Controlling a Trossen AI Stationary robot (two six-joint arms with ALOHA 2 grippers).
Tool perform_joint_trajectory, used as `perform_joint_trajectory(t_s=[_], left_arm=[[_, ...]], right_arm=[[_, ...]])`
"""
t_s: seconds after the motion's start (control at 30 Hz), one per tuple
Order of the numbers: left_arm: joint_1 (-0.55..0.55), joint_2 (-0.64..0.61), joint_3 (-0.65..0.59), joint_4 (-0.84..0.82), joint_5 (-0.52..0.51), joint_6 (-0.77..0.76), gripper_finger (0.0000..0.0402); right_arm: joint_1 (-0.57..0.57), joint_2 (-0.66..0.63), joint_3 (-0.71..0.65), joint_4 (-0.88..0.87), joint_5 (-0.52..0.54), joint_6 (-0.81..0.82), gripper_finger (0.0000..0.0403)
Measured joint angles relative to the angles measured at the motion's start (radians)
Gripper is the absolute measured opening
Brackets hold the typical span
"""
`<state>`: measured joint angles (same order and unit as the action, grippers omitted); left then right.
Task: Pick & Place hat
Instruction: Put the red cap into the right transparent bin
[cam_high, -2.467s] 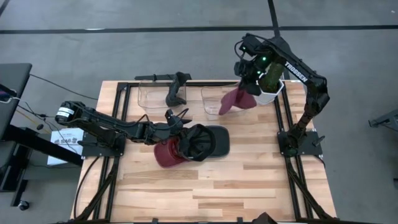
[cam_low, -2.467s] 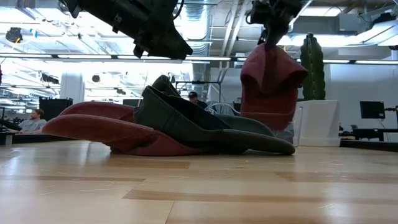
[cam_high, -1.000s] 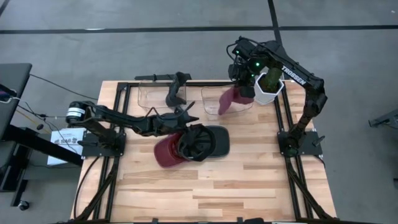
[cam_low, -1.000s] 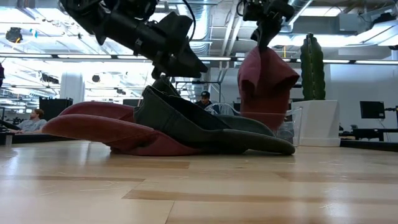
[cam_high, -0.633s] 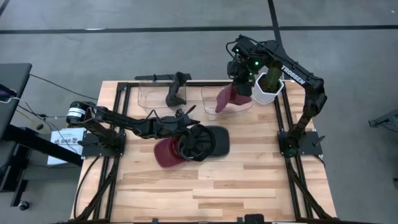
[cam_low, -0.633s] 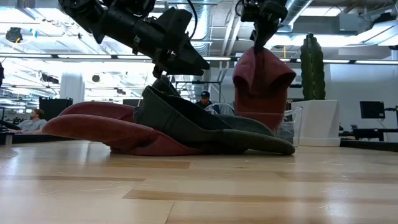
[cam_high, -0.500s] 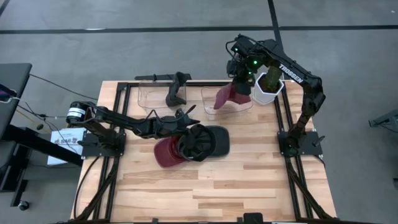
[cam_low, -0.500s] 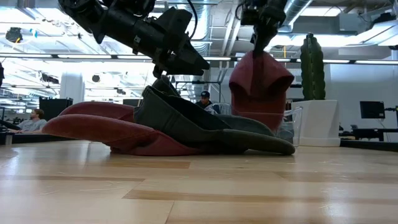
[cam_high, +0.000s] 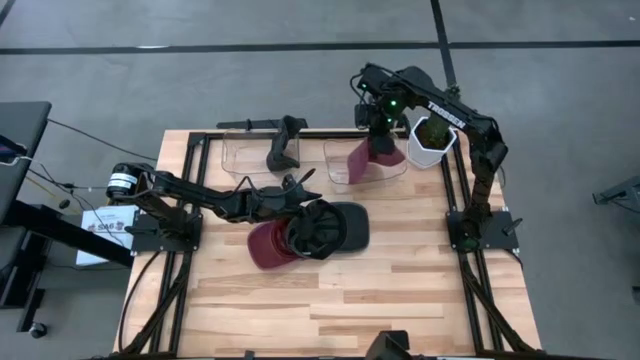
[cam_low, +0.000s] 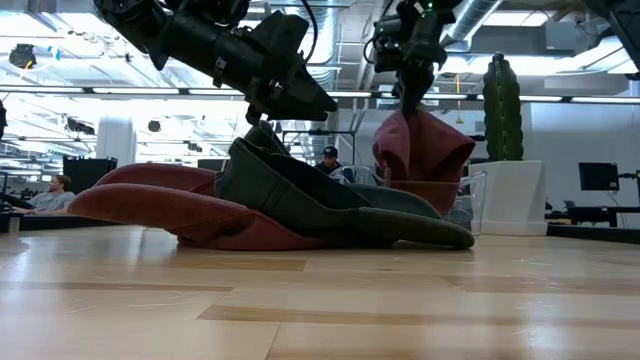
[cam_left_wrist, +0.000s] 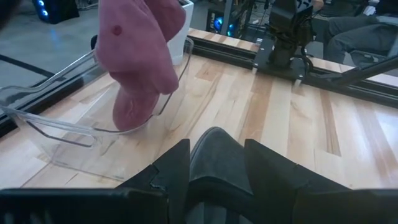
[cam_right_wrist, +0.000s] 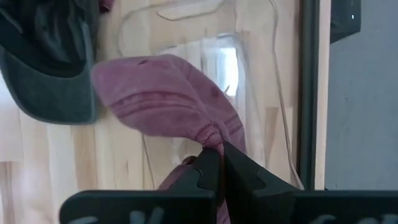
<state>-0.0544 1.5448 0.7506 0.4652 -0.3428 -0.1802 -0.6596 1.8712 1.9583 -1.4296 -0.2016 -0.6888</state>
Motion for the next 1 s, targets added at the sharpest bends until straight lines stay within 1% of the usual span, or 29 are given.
perform_joint_trajectory(t_s=[0.1,0.17,0.3,0.4,0.57,0.7,0.83,1.0], left_arm=[[0.000,0.000,0.000,0.000,0.000,0.000,0.0149],[0.000,0.000,0.000,0.000,0.000,0.002,0.0149],[0.000,-0.001,0.000,0.000,0.000,0.023,0.0149],[0.000,-0.001,0.000,0.000,0.000,0.024,0.0149],[0.000,-0.001,0.000,0.000,0.000,0.024,0.0149],[0.000,-0.001,0.000,0.000,0.000,0.024,0.0149],[0.000,-0.001,0.000,0.000,0.000,0.023,0.0149],[0.000,-0.001,0.000,0.000,0.000,0.023,0.0149]], right_arm=[[-0.010,0.000,0.000,0.003,-0.001,0.007,0.0003],[-0.010,-0.001,0.000,-0.003,-0.001,0.013,0.0013],[-0.009,-0.011,0.001,-0.016,-0.001,0.060,0.0049],[-0.009,-0.009,0.000,-0.031,0.017,0.061,0.0080],[-0.002,-0.009,0.000,-0.035,0.125,0.064,0.0125],[-0.002,-0.009,0.000,-0.038,0.202,0.071,0.0150],[-0.002,-0.009,0.000,-0.048,0.289,0.072,0.0164],[-0.004,-0.009,0.000,-0.063,0.410,0.080,0.0168]])
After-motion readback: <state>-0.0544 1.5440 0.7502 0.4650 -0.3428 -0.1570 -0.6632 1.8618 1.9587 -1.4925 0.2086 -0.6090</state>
